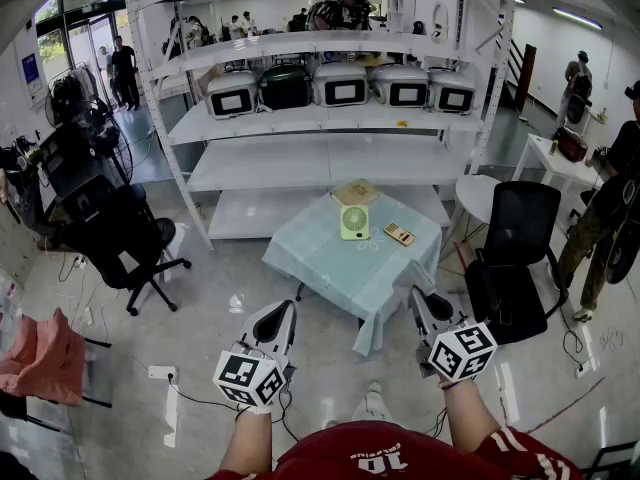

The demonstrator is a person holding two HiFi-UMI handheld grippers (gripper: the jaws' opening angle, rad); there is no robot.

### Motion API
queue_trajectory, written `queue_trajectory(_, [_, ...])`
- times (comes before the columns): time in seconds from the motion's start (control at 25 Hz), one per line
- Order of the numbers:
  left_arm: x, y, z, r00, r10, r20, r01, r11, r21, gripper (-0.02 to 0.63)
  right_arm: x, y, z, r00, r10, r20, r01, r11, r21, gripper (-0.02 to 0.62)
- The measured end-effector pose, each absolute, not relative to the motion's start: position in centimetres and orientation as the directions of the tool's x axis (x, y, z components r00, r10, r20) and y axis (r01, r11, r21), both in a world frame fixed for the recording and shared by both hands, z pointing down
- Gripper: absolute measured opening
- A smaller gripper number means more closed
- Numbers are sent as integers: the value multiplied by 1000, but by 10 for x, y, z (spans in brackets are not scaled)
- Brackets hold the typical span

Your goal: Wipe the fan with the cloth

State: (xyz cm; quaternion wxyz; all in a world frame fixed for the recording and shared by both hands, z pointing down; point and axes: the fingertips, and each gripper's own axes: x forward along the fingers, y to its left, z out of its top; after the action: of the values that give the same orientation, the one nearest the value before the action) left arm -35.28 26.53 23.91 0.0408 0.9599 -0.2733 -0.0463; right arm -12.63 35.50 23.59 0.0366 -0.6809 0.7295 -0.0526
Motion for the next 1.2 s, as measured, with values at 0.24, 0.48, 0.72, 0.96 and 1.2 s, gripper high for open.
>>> queue_trajectory(0.24, [-358,266,235,842,-531,-91,-522,-846,109,5,-129,356,235,-70,-997,17,-990,67,-126,17])
queue_trajectory(0.48, [-360,263,236,848,-522,-90,-512,-852,111,5,-134,353,234,-69,-997,21,-991,66,-115,17])
queue_trajectory(0.72, [-360,261,244,855,-512,-81,-501,-856,131,5,-137,350,233,-80,-996,24,-991,77,-108,18])
queue_trajectory(0.96, [-362,248,248,857,-508,-89,-493,-857,152,5,-140,338,235,-97,-995,33,-988,93,-119,18])
queue_trajectory(1.2, [-354,229,256,855,-511,-84,-492,-853,176,5,-133,318,243,-111,-992,62,-987,103,-124,20])
